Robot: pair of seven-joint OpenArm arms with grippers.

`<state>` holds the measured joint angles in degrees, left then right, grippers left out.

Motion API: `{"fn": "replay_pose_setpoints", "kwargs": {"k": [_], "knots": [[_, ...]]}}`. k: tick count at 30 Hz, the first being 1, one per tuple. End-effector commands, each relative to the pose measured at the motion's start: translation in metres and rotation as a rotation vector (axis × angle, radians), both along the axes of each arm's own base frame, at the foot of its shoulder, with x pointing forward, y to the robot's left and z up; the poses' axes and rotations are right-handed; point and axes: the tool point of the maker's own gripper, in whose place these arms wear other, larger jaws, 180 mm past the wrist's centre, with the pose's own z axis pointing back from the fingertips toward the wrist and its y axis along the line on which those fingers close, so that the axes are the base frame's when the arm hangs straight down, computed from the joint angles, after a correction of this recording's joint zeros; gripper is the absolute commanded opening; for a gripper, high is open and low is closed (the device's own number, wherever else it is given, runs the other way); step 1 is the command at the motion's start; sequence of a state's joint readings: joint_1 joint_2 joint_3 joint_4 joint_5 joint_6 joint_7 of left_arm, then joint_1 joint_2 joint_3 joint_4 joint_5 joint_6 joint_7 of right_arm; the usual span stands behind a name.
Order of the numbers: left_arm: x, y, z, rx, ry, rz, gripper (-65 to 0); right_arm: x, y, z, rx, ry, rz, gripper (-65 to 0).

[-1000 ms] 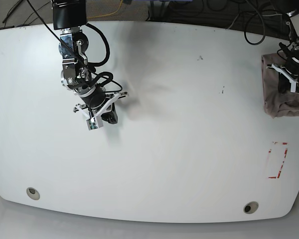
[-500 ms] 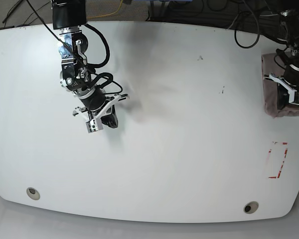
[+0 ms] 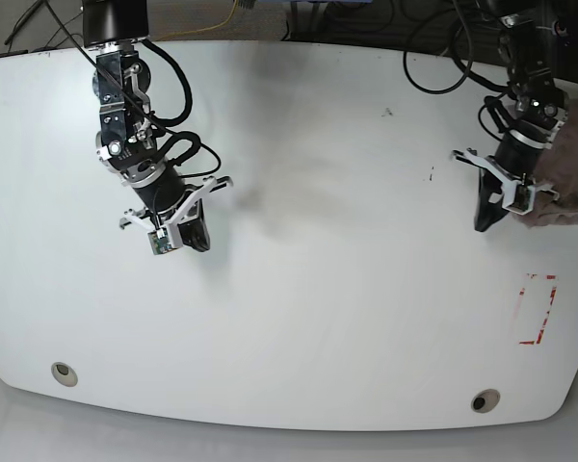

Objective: Layout the t-shirt on the table in an organized manner, then fold the t-shirt properly

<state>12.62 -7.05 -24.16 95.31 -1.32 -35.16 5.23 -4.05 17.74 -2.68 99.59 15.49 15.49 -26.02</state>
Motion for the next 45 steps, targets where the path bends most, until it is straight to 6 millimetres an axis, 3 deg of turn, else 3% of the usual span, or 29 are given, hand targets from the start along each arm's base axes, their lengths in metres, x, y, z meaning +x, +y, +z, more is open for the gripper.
{"fn": "replay_pose_setpoints", "kwargs": {"k": [1, 5, 11, 20, 34, 35, 45], "knots": [[0.01, -0.005, 0.023, -0.021, -0.088, 0.032, -65.0, 0.001, -0.006, 0.021, -0.071, -0.081, 0.021, -65.0], [0.013, -0.017, 0.034, -0.048, -0.146, 0.041, -65.0, -0.008, -0.024, 0.022, -0.153, -0.119, -0.01, -65.0], [-0.002, -0.039, 0.035, -0.137, -0.221, 0.041, -65.0, -0.031, -0.054, 0.022, -0.161, -0.17, -0.101, -65.0], [-0.036, -0.067, 0.02, -0.229, -0.216, 0.023, -65.0, -0.072, -0.075, 0.001, -0.151, -0.106, -0.119, -65.0], [-0.128, -0.073, -0.015, -0.236, -0.028, 0.047, -65.0, -0.15, -0.081, -0.016, -0.139, 0.029, -0.191, -65.0], [-0.141, -0.073, -0.018, -0.233, 0.003, 0.048, -65.0, -0.16, -0.08, -0.019, -0.141, 0.055, -0.19, -65.0], [-0.199, -0.064, -0.033, -0.203, 0.15, 0.08, -65.0, -0.233, -0.066, -0.044, -0.103, 0.236, -0.224, -65.0]]}}
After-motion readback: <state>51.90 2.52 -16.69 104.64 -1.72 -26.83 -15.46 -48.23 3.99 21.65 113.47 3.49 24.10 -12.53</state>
